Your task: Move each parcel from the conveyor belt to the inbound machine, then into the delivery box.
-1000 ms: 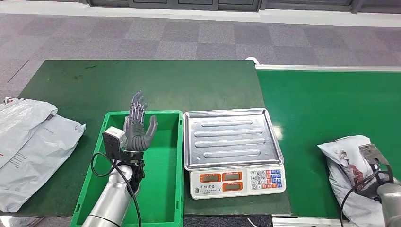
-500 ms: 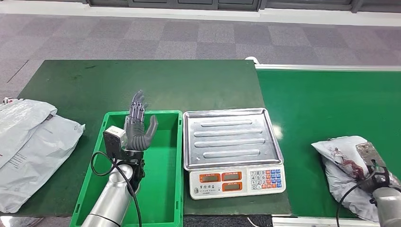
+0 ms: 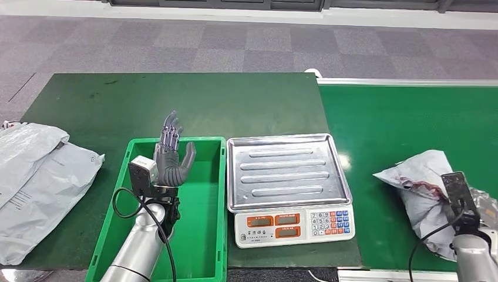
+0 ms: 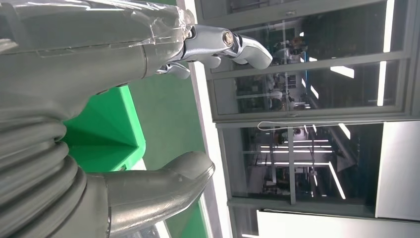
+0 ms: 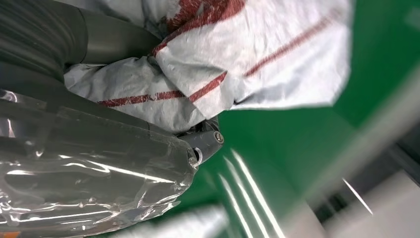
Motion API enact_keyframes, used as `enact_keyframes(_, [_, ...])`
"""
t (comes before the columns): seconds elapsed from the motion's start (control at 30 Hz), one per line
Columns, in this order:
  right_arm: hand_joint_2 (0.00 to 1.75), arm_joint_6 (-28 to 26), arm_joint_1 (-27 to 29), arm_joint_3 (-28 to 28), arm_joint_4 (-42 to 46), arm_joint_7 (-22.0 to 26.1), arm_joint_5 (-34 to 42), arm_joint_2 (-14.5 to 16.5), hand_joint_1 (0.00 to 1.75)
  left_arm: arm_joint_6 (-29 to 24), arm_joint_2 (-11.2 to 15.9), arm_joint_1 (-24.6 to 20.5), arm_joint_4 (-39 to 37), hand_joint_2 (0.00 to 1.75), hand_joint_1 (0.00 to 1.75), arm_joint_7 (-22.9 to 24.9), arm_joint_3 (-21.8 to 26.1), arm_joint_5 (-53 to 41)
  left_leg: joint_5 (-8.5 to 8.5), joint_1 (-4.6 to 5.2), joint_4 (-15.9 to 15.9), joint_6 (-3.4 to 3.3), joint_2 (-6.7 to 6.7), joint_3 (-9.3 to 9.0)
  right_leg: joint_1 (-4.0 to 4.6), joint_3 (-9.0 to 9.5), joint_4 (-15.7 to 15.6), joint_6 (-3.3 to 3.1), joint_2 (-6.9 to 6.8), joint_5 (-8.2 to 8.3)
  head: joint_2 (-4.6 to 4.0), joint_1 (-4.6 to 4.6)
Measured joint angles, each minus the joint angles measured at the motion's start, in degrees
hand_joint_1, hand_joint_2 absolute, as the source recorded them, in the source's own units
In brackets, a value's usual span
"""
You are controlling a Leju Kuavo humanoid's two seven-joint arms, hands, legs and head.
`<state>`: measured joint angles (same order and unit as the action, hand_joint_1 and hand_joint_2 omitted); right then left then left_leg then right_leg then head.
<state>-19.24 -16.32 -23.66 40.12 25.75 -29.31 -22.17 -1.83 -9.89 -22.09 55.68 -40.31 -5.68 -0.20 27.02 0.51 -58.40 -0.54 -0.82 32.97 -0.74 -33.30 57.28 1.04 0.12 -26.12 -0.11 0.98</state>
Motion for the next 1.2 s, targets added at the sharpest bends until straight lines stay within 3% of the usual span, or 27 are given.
enact_keyframes(0.13, [1.75, -2.70, 4.86, -3.47, 14.39, 10.68, 8.50, 4.08, 1.75, -0.01, -0.52, -0.42, -0.35, 1.75, 0.00, 0.00, -0.23, 0.01, 0.01, 0.00, 0.02, 0.01, -0.06, 0.07, 0.01, -0.08, 0.05, -0.05, -0.05, -0.04, 0.00, -0.01])
enact_keyframes(0.23, [1.75, -0.81, 8.22, -4.19, 25.14, 13.91, 11.77, 7.16, 1.75, 0.01, -1.12, -1.11, -0.58, 1.75, 0.00, -0.01, -0.51, 0.17, 0.01, 0.00, 0.03, 0.02, 0.00, 0.10, 0.01, -0.17, 0.07, -0.08, 0.00, -0.06, 0.00, -0.01])
enact_keyframes(0.6, [1.75, -2.29, 13.56, -4.80, 42.61, 14.40, 13.23, 11.60, 1.75, -0.21, -1.94, -2.10, -0.96, 1.75, 0.00, -0.02, -1.60, -0.08, 0.00, 0.11, 0.04, 0.02, 0.03, 0.16, -0.10, -0.22, 0.10, -0.09, 0.01, -0.07, -0.01, -0.01])
enact_keyframes(0.7, [1.75, -8.17, 14.56, -0.63, 50.41, 14.49, 10.83, 11.87, 1.75, -1.21, -2.46, -2.57, -1.45, 1.75, 0.00, -0.01, -2.50, -0.37, -0.01, 0.14, 0.04, 0.02, 0.10, 0.24, -0.14, -0.32, 0.20, -0.10, 0.06, -0.06, 0.00, -0.01])
enact_keyframes(0.8, [1.75, -11.26, 11.72, 5.77, 55.82, 14.44, 6.01, 11.62, 1.75, -1.55, -3.15, -3.37, -2.09, 1.75, 0.00, -0.01, -3.13, 0.16, 0.00, 0.15, 0.06, 0.03, 0.44, 0.22, -0.14, -0.40, 0.25, -0.16, 0.33, -0.01, 0.00, -0.01])
enact_keyframes(0.9, [1.75, -6.65, 5.99, 12.43, 56.73, 12.48, 2.52, 11.47, 1.75, -1.57, -4.00, -4.25, -2.92, 1.75, 0.00, 0.00, -3.64, 0.36, -0.09, 0.13, 0.07, 0.08, 0.59, 0.18, -0.12, -0.41, 0.26, -0.22, 0.45, 0.07, 0.00, -0.01])
enact_keyframes(0.97, [1.75, 0.48, 1.04, 18.19, 54.45, 8.35, -1.76, 11.38, 1.75, -1.81, -4.44, -4.64, -3.32, 1.75, 0.00, 0.01, -4.09, 0.43, -0.19, 0.12, 0.08, 0.14, 0.61, 0.18, -0.11, -0.42, 0.28, -0.28, 0.47, 0.16, 0.00, -0.01])
enact_keyframes(1.1, [1.75, 17.86, -9.11, 32.59, 41.33, -1.37, -12.54, 11.38, 1.75, -2.26, -4.92, -4.82, -3.50, 1.75, 0.00, 0.01, -4.58, 0.99, -0.36, 0.04, 0.08, 0.19, 0.67, 0.07, -0.03, -0.42, 0.28, -0.37, 0.56, 0.32, 0.00, 0.01])
enact_keyframes(1.2, [1.75, 24.04, -12.57, 41.13, 30.95, -1.34, -12.43, 11.38, 1.75, -2.50, -5.04, -4.67, -3.49, 1.75, 0.00, 0.01, -4.82, 0.91, -0.64, 0.04, 0.07, 0.19, -0.05, 0.35, -0.03, -0.52, 0.28, -0.36, -0.09, 0.34, 0.00, -0.01])
